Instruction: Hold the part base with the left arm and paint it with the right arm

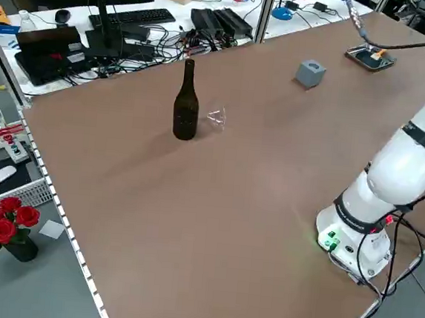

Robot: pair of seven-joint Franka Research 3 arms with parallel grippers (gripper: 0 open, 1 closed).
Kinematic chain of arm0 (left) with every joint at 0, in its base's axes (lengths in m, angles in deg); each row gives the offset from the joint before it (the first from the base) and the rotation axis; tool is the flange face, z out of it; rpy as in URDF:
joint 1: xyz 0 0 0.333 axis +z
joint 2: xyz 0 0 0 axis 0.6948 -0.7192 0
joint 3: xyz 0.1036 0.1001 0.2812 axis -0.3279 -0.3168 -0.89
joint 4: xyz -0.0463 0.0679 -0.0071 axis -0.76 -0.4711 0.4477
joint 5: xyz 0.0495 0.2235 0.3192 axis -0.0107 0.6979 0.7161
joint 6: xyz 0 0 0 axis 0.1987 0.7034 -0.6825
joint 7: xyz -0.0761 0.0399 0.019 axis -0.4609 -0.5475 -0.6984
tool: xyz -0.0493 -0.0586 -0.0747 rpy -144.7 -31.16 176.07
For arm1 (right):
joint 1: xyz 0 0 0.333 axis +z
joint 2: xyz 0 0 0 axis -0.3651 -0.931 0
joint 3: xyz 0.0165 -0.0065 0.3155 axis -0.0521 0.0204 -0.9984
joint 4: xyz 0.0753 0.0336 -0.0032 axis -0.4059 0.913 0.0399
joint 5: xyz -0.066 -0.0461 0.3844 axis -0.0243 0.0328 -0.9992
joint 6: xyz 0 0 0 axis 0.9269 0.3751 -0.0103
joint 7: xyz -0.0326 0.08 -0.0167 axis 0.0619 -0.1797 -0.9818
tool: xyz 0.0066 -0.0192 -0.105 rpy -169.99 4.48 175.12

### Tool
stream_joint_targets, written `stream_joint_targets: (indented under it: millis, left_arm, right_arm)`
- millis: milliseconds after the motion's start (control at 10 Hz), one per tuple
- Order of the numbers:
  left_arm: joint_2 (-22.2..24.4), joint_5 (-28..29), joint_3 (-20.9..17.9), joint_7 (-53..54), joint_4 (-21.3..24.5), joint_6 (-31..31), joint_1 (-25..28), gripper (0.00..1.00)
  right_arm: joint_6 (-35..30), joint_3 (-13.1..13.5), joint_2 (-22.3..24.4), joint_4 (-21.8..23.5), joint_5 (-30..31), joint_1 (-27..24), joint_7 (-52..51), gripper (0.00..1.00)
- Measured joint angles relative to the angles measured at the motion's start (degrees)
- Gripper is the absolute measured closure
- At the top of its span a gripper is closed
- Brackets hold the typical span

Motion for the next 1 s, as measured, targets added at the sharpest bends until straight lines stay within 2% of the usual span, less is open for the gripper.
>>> stream_joint_targets:
  millis: [200,300,400,700,900,1000]
  left_arm:
    - [0.5,0.0,-0.1,1.1,0.8,0.9,2.2,0.0]
    - [0.5,0.0,-0.2,1.5,1.2,2.3,3.1,0.0]
    - [0.4,0.0,-0.2,1.9,2.0,3.6,3.8,0.0]
    - [0.4,0.0,-0.2,2.5,2.5,5.2,5.1,0.0]
    - [0.0,-0.1,-0.2,2.5,1.2,4.9,5.1,0.01]
    - [-0.9,-0.3,-0.2,2.5,-0.6,2.8,5.1,0.02]
  right_arm:
    - [-2.5,-6.5,9.1,3.3,3.4,-0.8,6.6,0.0]
    - [-3.9,-7.8,12.0,4.1,3.7,-0.8,8.2,0.0]
    - [-4.6,-8.0,13.5,4.7,3.7,-1.0,8.5,0.0]
    - [-4.9,-7.9,13.6,5.6,3.7,-3.0,8.5,0.0]
    - [-5.7,-7.7,13.6,5.7,3.7,-3.4,8.5,0.0]
    - [-6.4,-7.2,13.6,5.7,3.7,-3.4,8.5,0.0]
